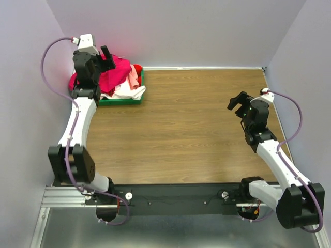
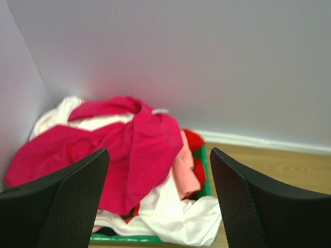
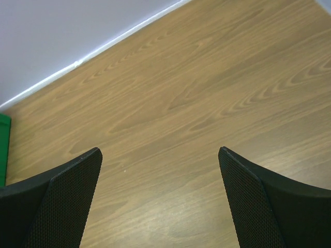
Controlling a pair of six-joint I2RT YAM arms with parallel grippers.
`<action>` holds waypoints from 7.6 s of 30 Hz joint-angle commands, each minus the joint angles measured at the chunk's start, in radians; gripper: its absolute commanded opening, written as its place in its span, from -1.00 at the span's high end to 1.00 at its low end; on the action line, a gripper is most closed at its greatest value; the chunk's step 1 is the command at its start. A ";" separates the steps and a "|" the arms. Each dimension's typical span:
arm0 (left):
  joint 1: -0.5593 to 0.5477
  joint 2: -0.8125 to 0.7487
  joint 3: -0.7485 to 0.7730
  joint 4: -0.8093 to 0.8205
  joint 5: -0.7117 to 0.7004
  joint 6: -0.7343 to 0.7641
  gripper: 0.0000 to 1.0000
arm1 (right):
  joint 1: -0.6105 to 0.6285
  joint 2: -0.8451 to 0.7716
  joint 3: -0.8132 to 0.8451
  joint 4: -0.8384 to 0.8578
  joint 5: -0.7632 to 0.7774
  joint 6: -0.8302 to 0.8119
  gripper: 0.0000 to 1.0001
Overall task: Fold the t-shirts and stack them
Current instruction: Grab the tshirt from the pile, then move the tshirt to the center of the board, then flatten the tshirt out
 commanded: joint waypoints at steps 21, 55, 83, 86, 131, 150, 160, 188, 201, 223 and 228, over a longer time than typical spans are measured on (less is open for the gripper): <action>0.023 0.745 0.508 -0.308 -0.065 0.016 -0.61 | 0.006 -0.082 0.021 -0.016 -0.034 -0.033 -1.00; -0.264 -0.091 0.394 -0.222 0.137 0.077 1.00 | 0.004 -0.107 0.015 -0.018 -0.070 0.022 -0.99; -0.460 0.573 0.581 -0.192 0.388 -0.007 -0.18 | 0.006 -0.095 0.018 -0.143 -0.216 0.050 -0.99; -0.500 0.410 0.297 -0.091 0.203 -0.002 -0.22 | 0.006 -0.015 0.020 -0.139 -0.285 0.057 -0.93; -0.885 0.336 -0.405 0.022 -0.039 -0.186 -0.33 | 0.196 0.654 0.189 -0.031 -0.314 0.084 -0.45; -0.905 0.316 -0.387 -0.116 -0.278 -0.184 1.00 | 0.196 0.610 0.193 -0.060 -0.299 0.070 0.99; -0.787 -0.023 -0.284 -0.184 -0.209 -0.096 1.00 | 0.194 0.289 0.293 -0.284 -0.160 0.005 0.99; -0.381 0.283 -0.090 0.137 0.283 -0.064 1.00 | 0.194 0.132 0.294 -0.389 0.111 0.008 0.99; -0.423 0.468 0.113 0.062 0.108 -0.044 -0.10 | 0.191 0.404 0.333 -0.338 0.213 0.050 0.99; -0.586 0.377 -0.377 0.037 -0.069 -0.094 -0.16 | 0.193 0.350 0.244 -0.324 0.094 0.054 -0.42; -0.620 0.403 -0.354 0.032 -0.068 -0.101 -0.17 | 0.191 0.318 0.230 -0.324 0.098 0.050 -0.45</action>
